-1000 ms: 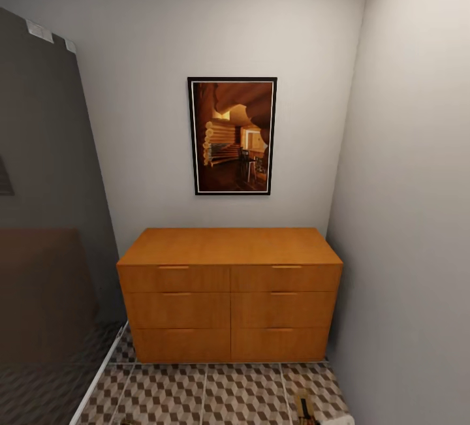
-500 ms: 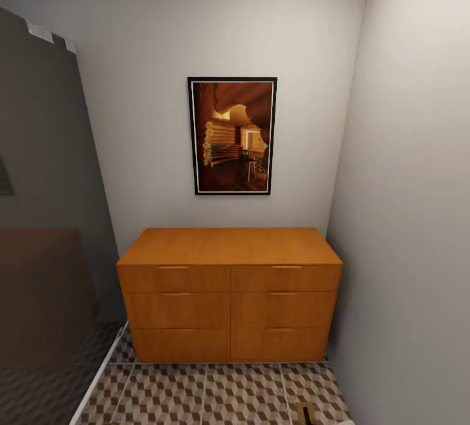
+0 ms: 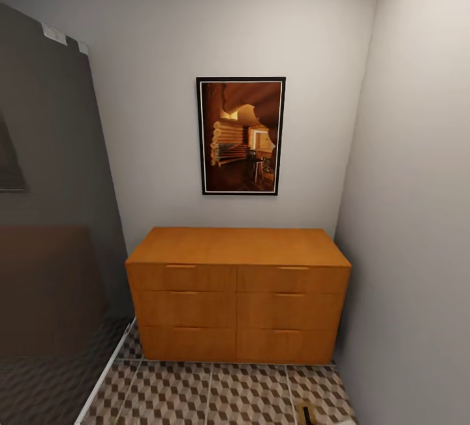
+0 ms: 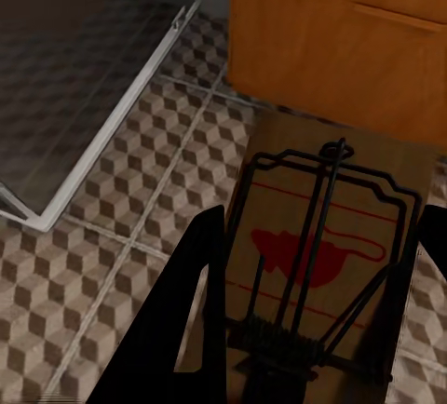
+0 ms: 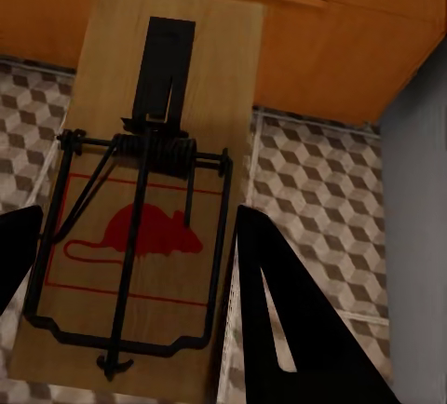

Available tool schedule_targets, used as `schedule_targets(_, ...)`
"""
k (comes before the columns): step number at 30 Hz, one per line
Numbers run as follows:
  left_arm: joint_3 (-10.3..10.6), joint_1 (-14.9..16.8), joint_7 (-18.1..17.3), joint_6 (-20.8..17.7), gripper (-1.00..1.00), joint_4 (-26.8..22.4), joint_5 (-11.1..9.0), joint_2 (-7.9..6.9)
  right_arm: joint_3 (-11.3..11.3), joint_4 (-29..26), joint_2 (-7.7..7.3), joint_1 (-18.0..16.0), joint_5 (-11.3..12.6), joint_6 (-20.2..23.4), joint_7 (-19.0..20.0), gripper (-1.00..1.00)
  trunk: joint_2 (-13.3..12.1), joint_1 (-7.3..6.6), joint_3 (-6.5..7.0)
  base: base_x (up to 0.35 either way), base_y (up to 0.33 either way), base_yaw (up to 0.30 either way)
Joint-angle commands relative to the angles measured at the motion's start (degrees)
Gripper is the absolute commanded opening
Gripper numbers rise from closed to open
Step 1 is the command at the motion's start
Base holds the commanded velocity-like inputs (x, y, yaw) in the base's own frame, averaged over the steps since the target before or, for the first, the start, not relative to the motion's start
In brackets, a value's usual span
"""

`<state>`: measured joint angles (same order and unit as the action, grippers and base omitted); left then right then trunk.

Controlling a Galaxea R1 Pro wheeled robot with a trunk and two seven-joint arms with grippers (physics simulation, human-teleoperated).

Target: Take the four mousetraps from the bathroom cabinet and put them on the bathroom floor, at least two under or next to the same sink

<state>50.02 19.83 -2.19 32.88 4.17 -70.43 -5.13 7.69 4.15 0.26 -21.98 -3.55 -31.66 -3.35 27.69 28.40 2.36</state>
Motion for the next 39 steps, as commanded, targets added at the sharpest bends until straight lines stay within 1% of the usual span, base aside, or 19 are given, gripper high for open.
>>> schedule_targets(1, 0.43, 0.03, -0.06, 0.1, -1.0, 0.13, -0.4, 0.02, 0.23, 0.24, 0.01, -0.08, -0.14, -0.33, -0.15, -1.0, 0.04, 0.02, -0.02, 0.0, 0.0, 0.277)
schedule_targets(17, 0.6, -0.02, 0.2, 0.02, -1.0, 0.22, -0.24, 0.45, 0.22, 0.24, 0.01, -0.08, -0.14, -0.25, -0.16, -1.0, 0.04, 0.02, -0.02, 0.0, 0.0, 0.297)
schedule_targets(22, 0.6, -0.02, 0.28, 0.07, -1.0, 0.22, -0.23, 0.18, 0.2, 0.24, 0.01, -0.08, -0.14, -0.26, -0.22, -1.0, 0.04, 0.02, -0.02, 0.0, 0.0, 0.3)
schedule_targets(26, 0.6, -0.01, 0.26, 0.07, -1.0, 0.22, -0.23, 0.26, 0.16, 0.23, -0.04, -0.08, -0.1, -0.32, -2.17, -1.0, 0.04, 0.02, -0.02, 0.0, 0.0, 0.3)
schedule_targets(27, 0.6, -0.03, 0.26, 0.07, -1.0, 0.22, -0.23, 0.28, 0.14, 0.19, -0.06, -0.08, -0.08, -0.33, -3.72, -1.0, 0.04, 0.02, -0.02, 0.0, 0.0, 0.3)
schedule_targets(29, 0.6, -0.04, 0.25, 0.07, -1.0, 0.22, -0.23, 0.27, 0.14, 0.17, -0.07, -0.08, -0.06, -0.33, -5.05, -1.0, 0.04, 0.02, -0.02, 0.0, 0.0, 0.3)
schedule_targets(34, 0.6, -0.05, 0.26, 0.07, -1.0, 0.22, -0.23, 0.44, 0.13, 0.16, -0.14, -0.1, -0.13, -0.33, -5.9, -1.0, 0.04, 0.02, -0.02, 0.0, 0.0, 0.3)
schedule_targets(39, 0.6, -0.05, 0.26, 0.07, -1.0, 0.22, -0.29, 0.28, 0.13, 0.16, -0.4, -0.08, -0.14, -0.33, -6.04, -1.0, 0.04, 0.02, -0.02, 0.0, 0.0, 0.3)
